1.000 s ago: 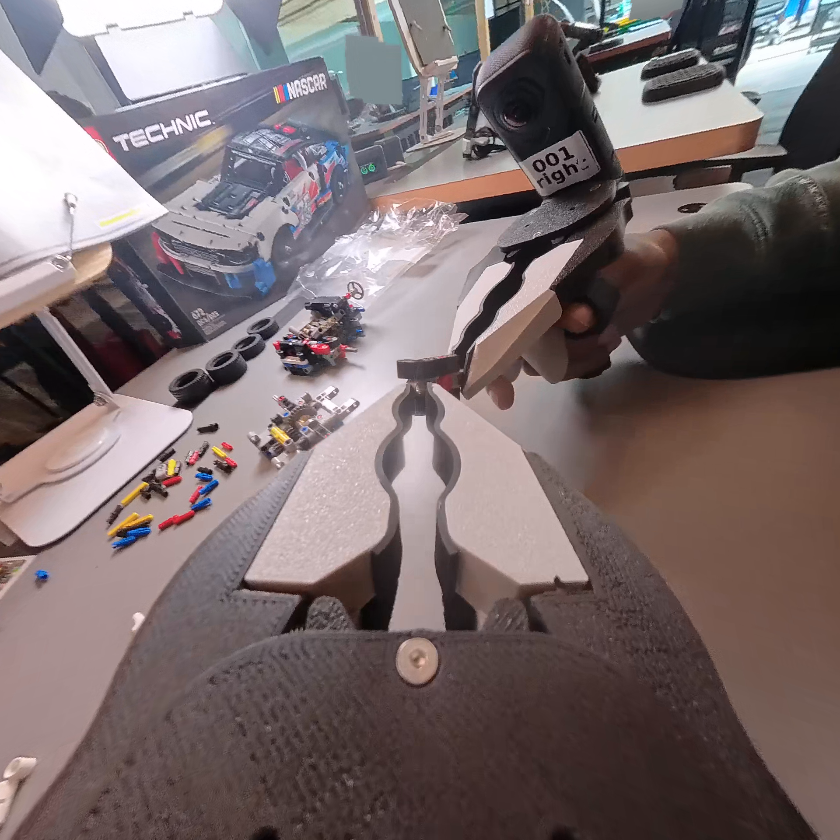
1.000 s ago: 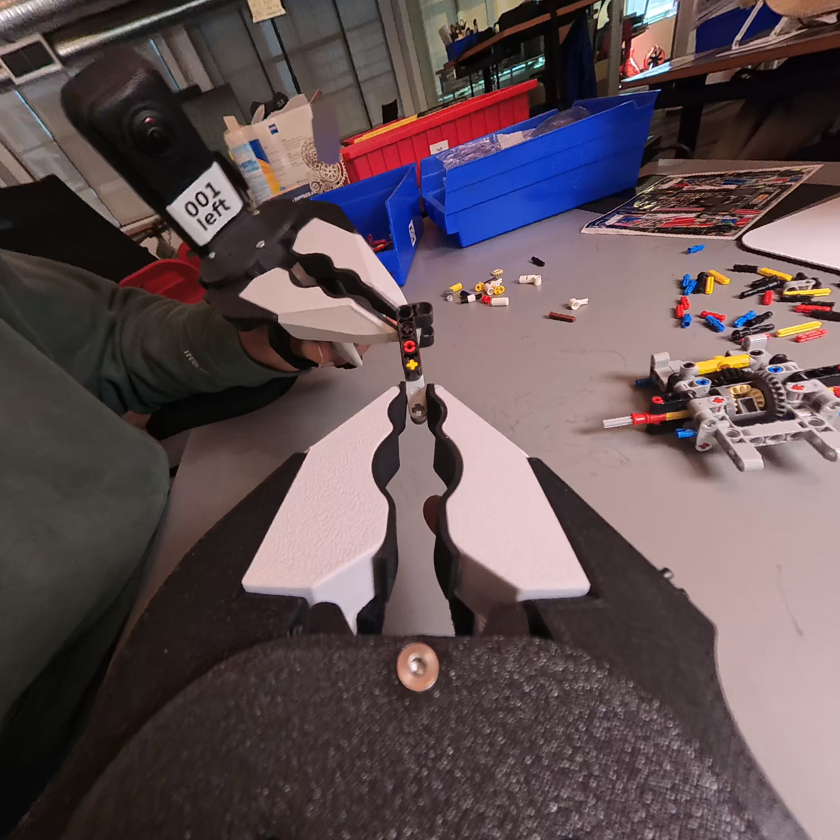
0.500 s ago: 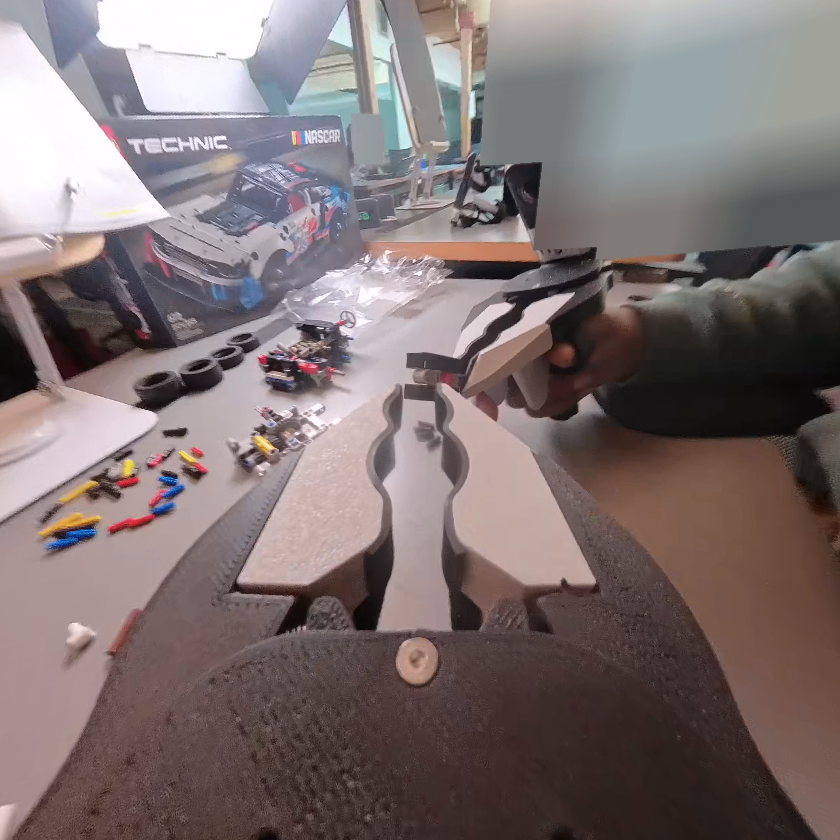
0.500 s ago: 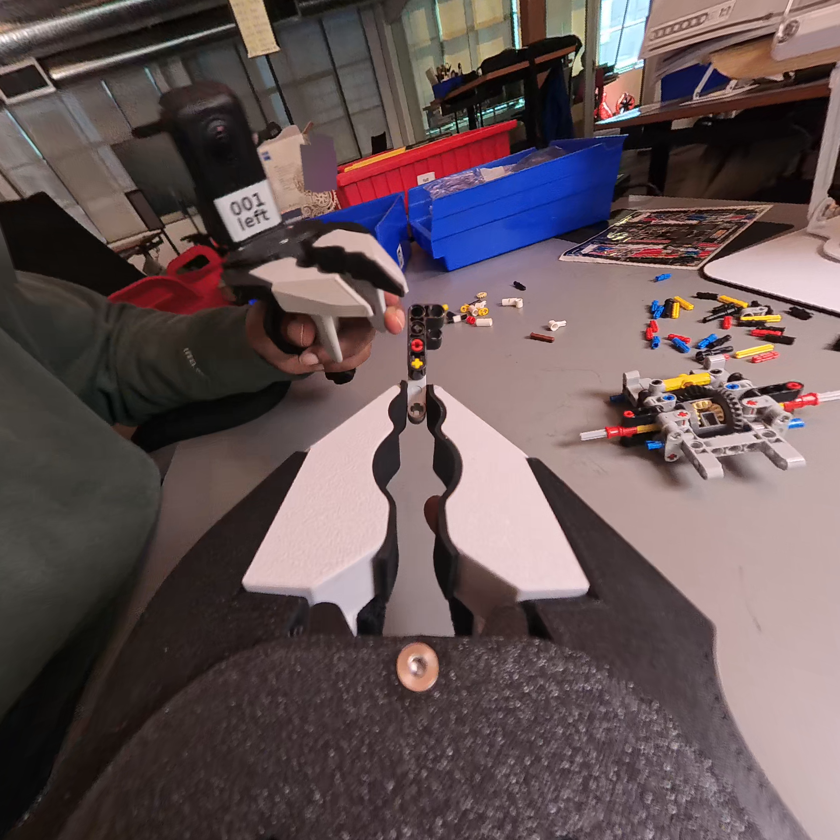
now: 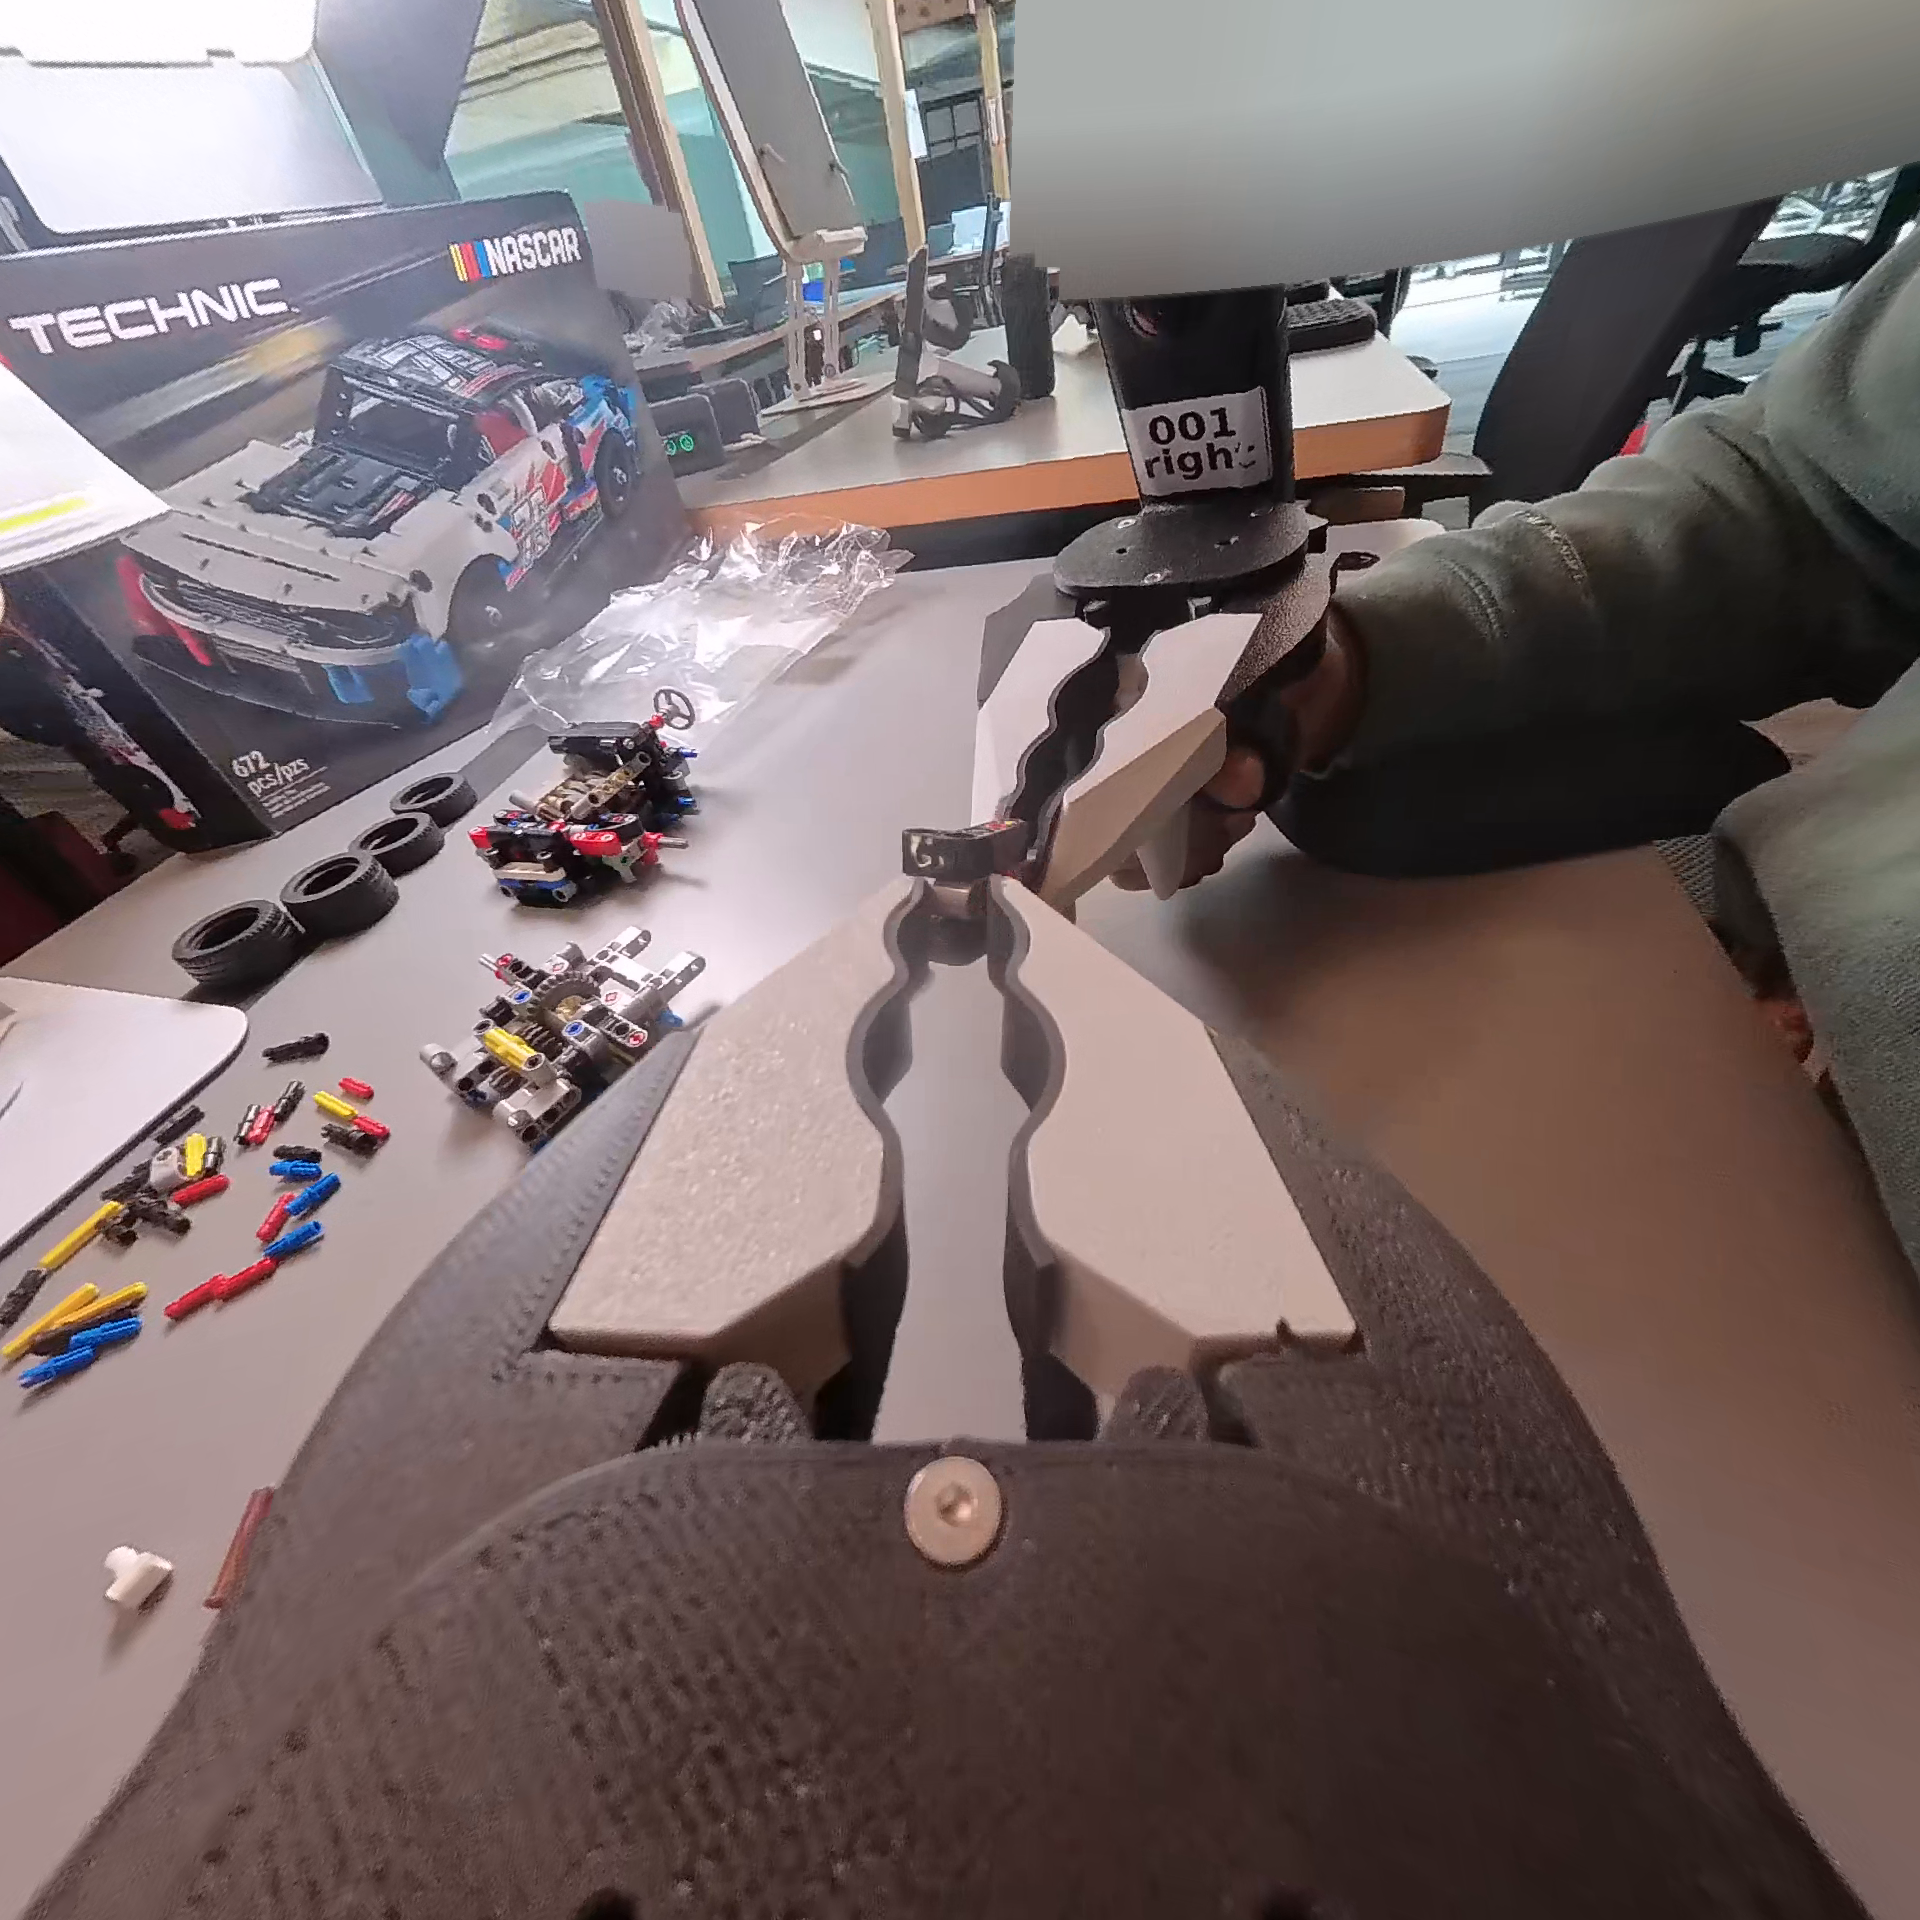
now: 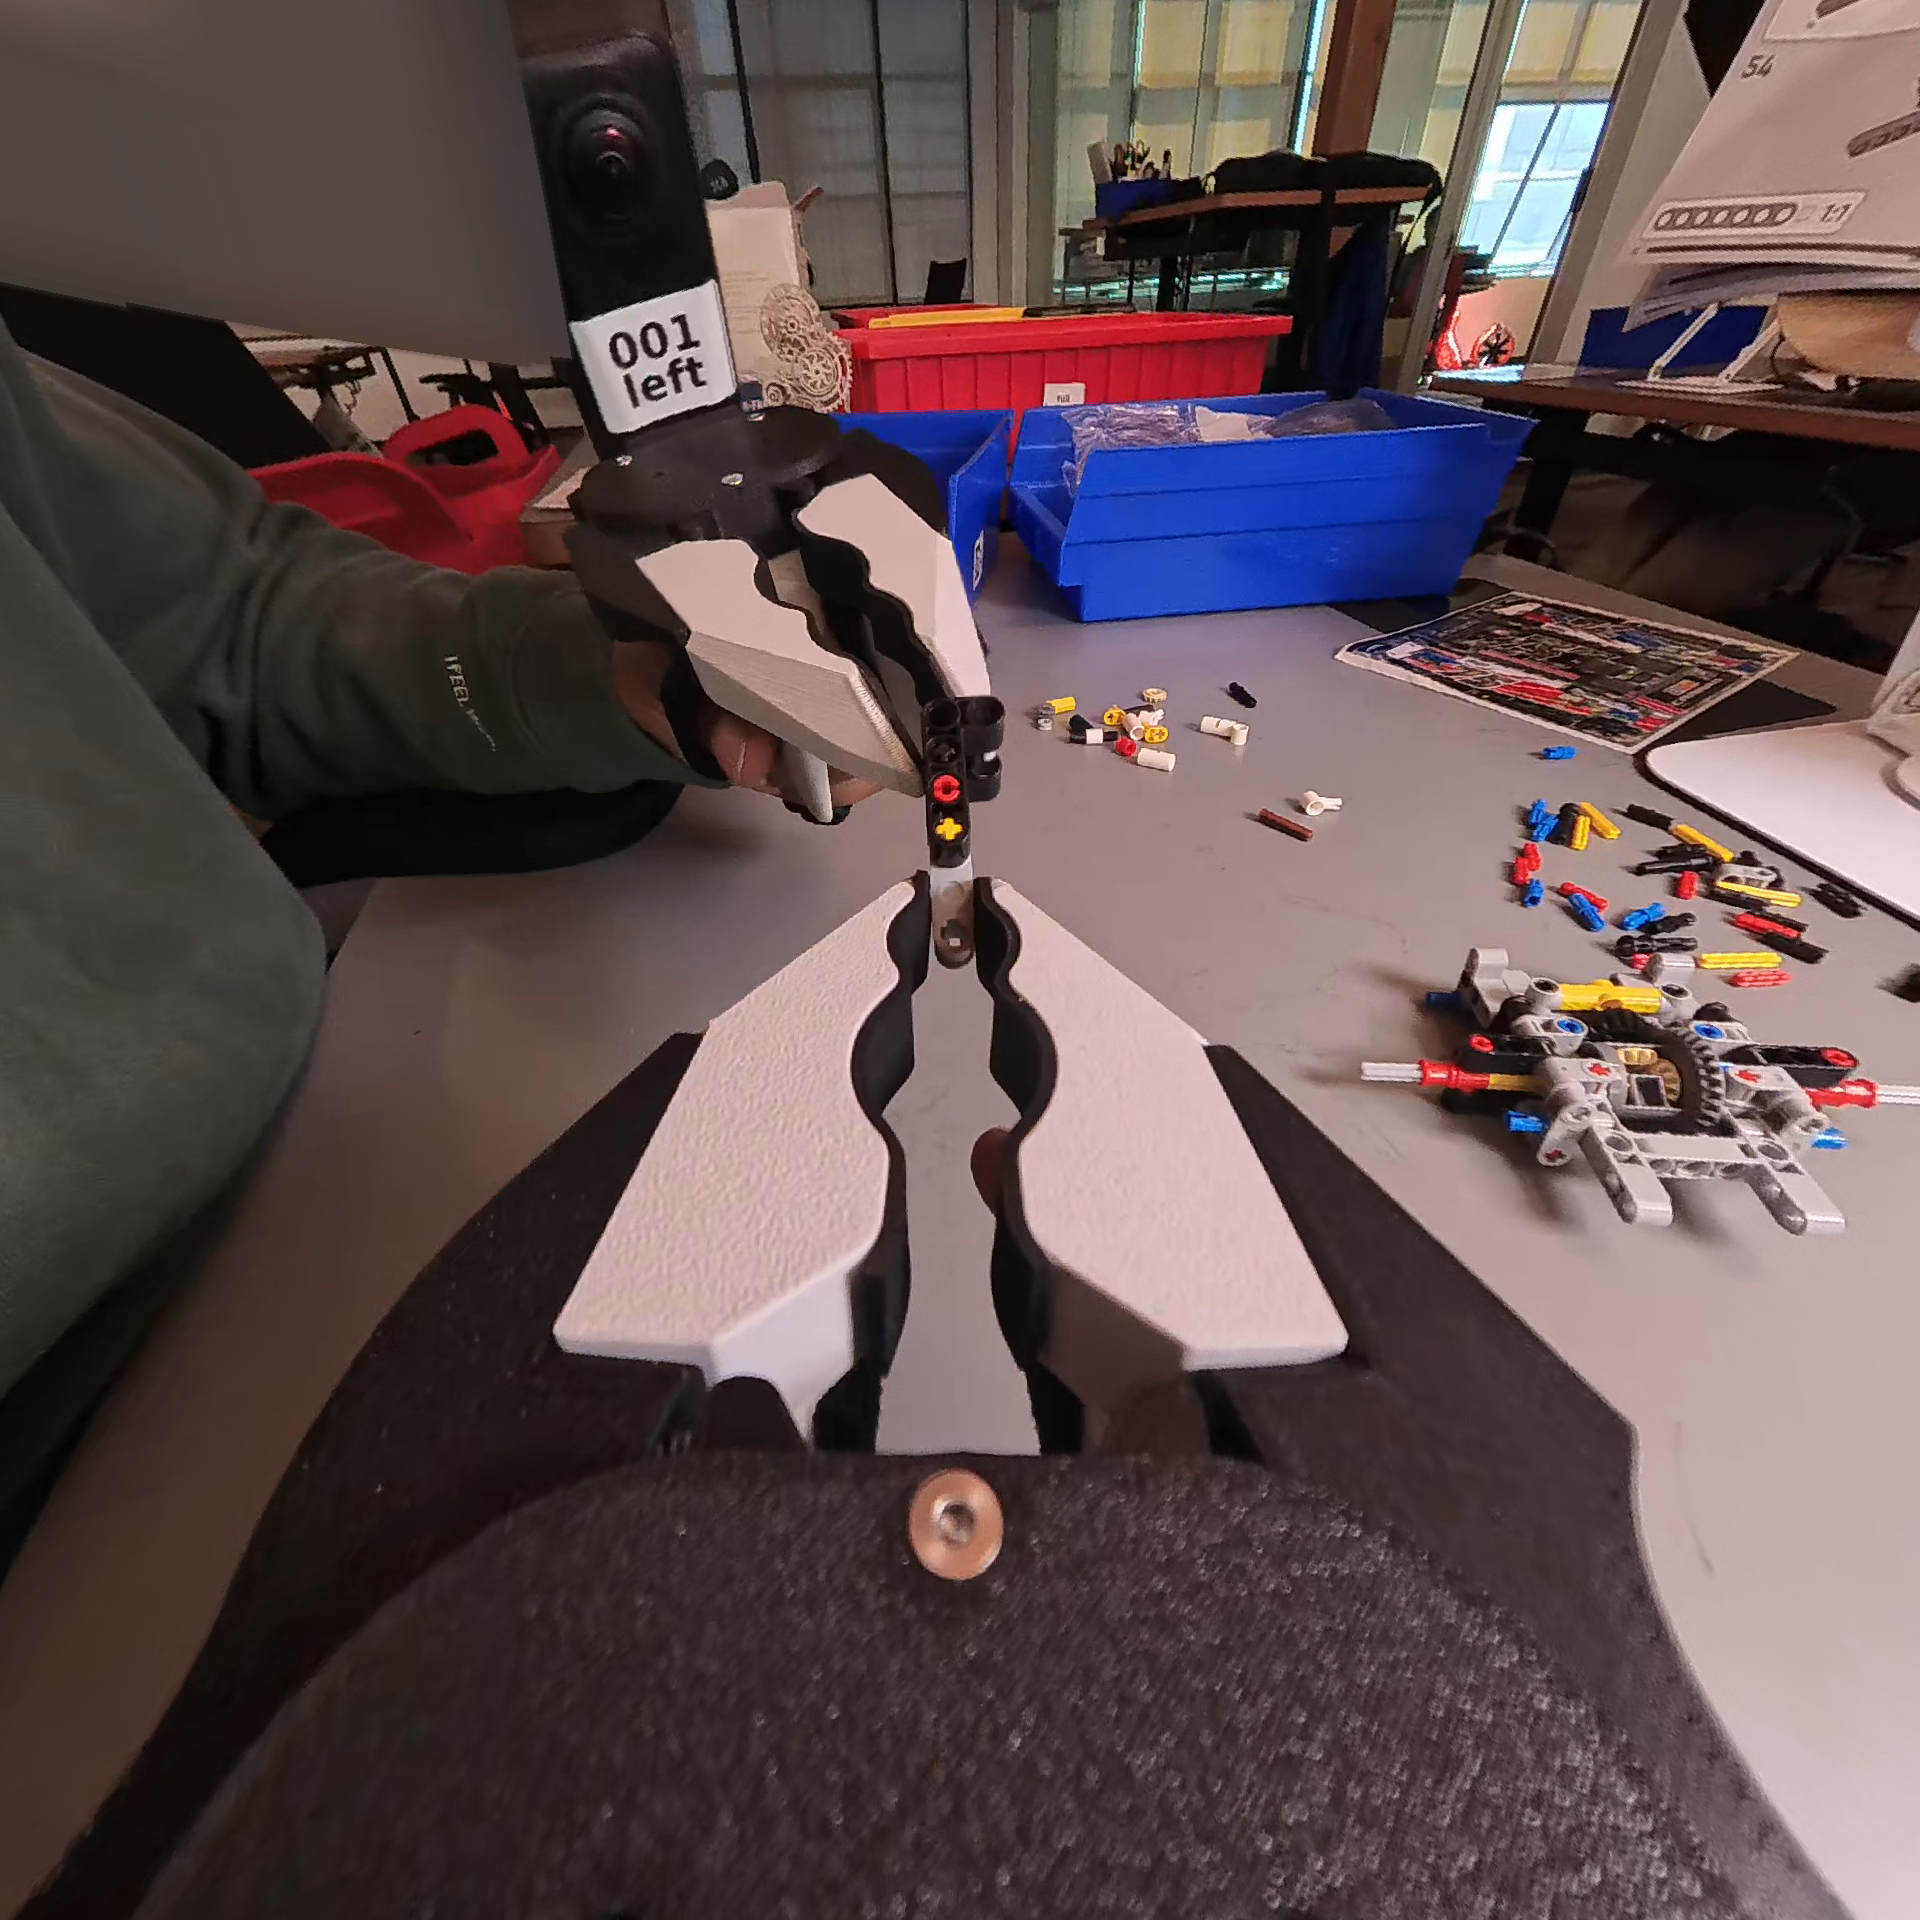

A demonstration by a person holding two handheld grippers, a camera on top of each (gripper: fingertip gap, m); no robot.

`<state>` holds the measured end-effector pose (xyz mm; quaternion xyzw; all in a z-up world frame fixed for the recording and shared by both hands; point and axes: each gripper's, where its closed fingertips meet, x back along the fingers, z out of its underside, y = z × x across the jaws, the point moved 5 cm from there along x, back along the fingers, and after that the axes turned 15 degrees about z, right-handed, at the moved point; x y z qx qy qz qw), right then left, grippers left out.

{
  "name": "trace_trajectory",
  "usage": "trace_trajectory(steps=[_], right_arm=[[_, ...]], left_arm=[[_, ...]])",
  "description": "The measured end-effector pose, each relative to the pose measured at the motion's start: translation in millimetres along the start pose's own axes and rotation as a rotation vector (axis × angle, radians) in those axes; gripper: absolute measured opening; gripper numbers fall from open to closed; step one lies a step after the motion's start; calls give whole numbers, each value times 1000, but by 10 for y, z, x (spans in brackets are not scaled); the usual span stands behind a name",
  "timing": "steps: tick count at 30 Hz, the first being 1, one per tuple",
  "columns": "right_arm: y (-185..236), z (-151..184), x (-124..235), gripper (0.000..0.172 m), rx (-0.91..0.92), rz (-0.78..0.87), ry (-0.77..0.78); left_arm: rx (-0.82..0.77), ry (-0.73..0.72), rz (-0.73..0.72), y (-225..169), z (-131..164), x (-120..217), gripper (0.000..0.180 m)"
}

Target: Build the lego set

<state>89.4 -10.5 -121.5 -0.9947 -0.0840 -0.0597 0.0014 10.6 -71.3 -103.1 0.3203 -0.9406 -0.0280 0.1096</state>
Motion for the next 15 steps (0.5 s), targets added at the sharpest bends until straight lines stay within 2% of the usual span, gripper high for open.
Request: trace_trajectory(steps=[8, 12, 15], right_arm=[[-16, -24, -11, 6, -65, 12, -1], [-10, -14, -5, 6, -57, 5, 6], [8, -1, 12, 6, -46, -23, 13]], left_arm=[[-81, 20, -68, 4, -31, -3, 8], [-36, -1, -43, 13, -15, -5, 8], [57, -41, 26, 14, 3, -7, 7]])
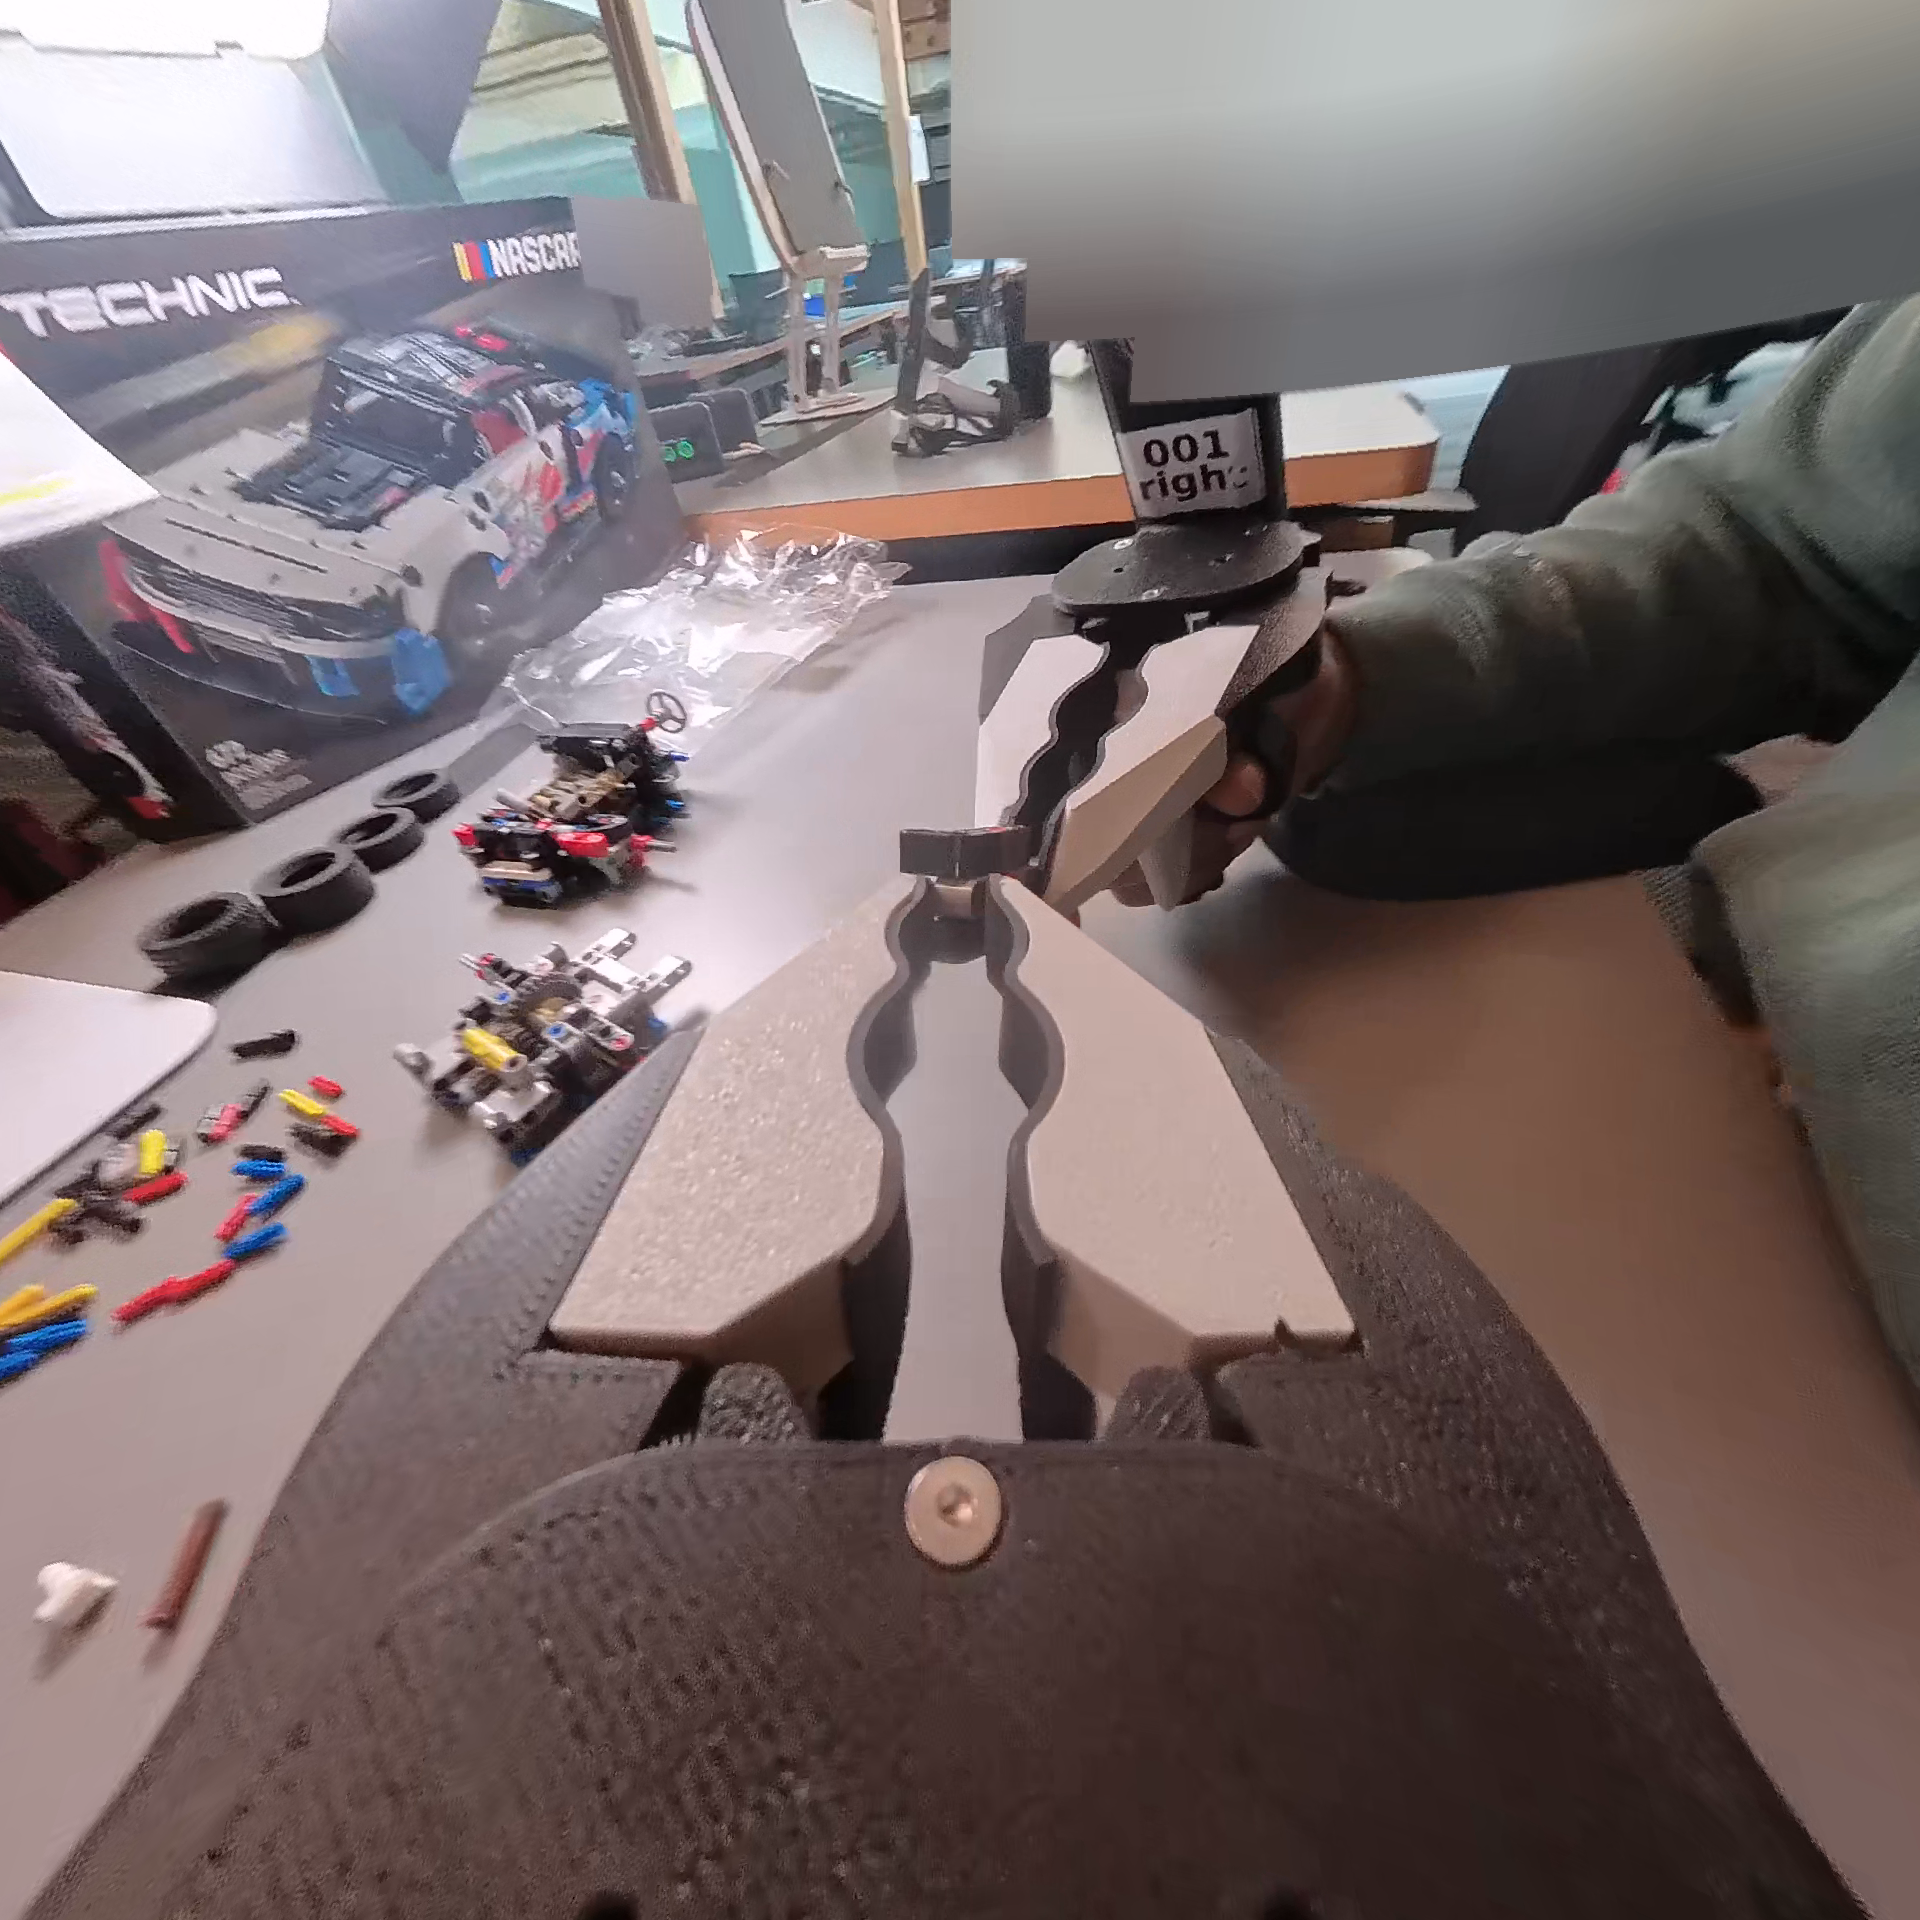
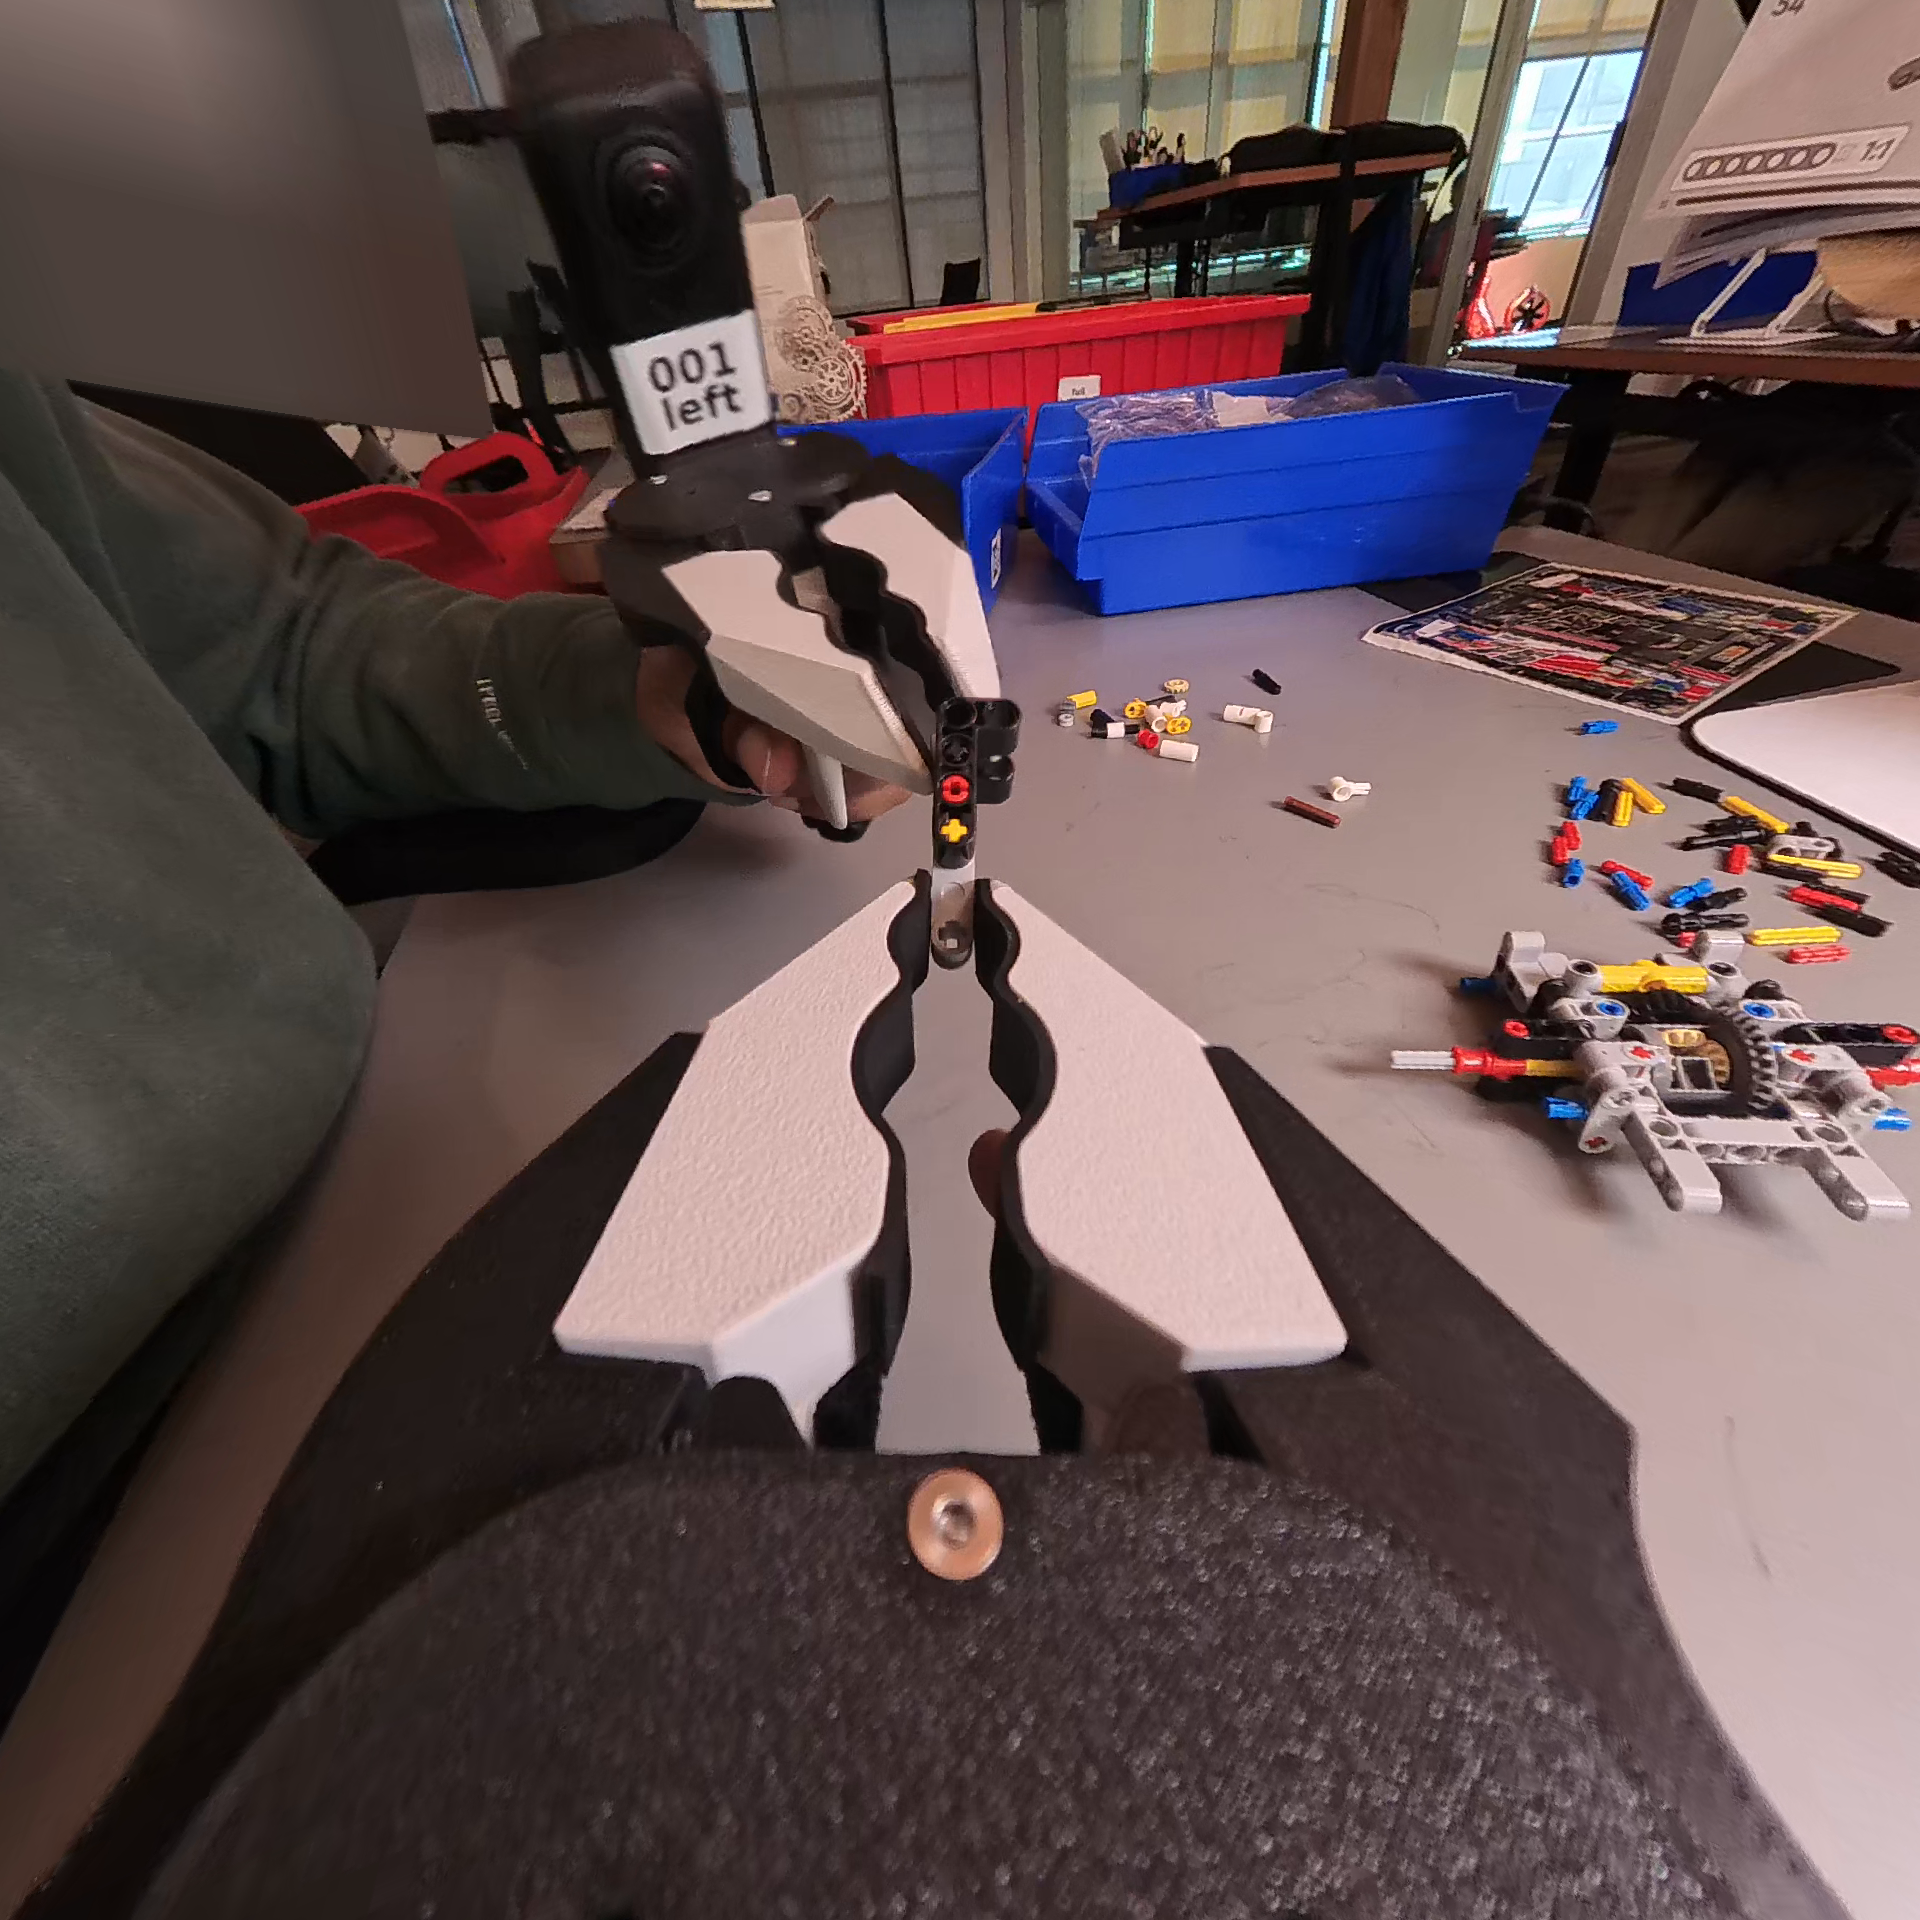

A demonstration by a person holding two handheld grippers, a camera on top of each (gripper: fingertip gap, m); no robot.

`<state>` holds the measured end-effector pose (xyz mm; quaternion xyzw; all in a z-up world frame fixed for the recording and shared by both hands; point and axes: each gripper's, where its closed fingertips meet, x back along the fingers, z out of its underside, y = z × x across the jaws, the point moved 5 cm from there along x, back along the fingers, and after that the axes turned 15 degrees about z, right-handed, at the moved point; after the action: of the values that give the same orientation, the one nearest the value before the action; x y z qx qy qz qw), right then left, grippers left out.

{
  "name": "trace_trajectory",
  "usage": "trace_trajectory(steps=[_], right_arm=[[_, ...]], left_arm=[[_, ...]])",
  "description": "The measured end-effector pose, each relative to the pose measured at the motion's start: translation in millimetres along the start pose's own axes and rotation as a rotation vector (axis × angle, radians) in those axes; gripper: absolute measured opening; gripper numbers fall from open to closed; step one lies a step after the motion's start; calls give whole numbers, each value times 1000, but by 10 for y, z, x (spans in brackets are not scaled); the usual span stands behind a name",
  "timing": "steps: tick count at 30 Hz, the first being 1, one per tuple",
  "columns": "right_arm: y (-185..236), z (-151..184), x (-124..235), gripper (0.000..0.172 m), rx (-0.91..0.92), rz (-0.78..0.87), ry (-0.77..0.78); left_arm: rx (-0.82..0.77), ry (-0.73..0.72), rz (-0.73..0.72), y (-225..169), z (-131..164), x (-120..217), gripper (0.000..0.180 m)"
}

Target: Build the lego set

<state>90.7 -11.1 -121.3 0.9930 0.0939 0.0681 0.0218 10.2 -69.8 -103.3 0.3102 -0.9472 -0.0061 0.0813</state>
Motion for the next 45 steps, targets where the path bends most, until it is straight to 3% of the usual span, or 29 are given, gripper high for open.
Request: trace_trajectory(steps=[5, 14, 21, 25, 28, 45], right_arm=[[39, 1, 42, 6, 19, -57, 8], [23, 6, 80, 6, 5, -88, 17], [48, 23, 88, 6, 25, -100, 30], [81, 46, 73, 6, 28, -112, 47], [88, 52, 76, 6, 8, -128, 60], [125, 92, 94, 6, 38, -154, 85]], left_arm=[[153, -67, 131, -19, 26, 5, 7], [263, -121, 204, -31, 48, -5, 7], [288, -89, 218, -4, 107, 17, 35], [268, -37, 237, -61, 168, -50, 31], [258, -8, 244, -88, 203, -79, 16], [395, -64, 360, -123, 219, -76, 17]])
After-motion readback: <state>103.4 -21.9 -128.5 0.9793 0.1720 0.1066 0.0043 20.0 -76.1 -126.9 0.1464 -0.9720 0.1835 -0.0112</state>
